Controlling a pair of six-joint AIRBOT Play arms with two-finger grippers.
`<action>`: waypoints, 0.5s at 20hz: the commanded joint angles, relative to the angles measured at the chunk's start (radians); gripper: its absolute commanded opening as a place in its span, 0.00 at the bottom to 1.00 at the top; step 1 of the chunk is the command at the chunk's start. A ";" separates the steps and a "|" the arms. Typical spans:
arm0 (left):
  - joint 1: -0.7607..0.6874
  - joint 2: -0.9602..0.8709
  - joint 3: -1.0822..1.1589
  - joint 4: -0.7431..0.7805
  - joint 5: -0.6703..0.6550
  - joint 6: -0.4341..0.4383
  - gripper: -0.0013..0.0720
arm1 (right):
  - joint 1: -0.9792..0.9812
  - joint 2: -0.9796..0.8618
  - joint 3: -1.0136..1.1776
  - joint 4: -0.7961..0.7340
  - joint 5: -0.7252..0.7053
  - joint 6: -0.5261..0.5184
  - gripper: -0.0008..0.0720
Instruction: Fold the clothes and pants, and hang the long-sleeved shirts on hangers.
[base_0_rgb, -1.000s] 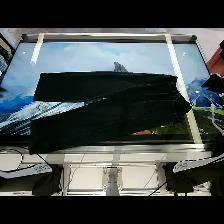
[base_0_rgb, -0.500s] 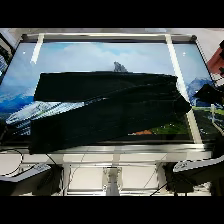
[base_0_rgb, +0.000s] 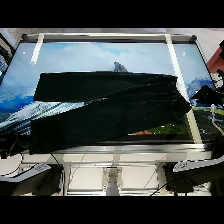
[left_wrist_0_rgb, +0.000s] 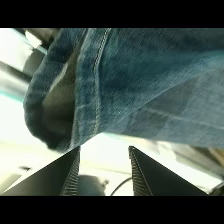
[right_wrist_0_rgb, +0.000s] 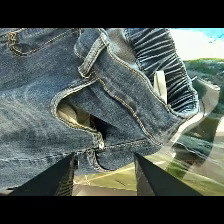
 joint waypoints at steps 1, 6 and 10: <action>-0.015 0.001 -0.026 0.036 0.017 -0.007 0.53 | -0.001 0.001 -0.001 0.001 0.001 0.001 0.57; -0.045 0.001 -0.014 0.117 0.057 0.001 0.55 | -0.001 0.001 -0.001 0.001 0.007 0.001 0.57; -0.048 0.015 0.020 0.121 0.075 0.043 0.61 | -0.001 0.001 -0.001 0.001 0.004 0.001 0.57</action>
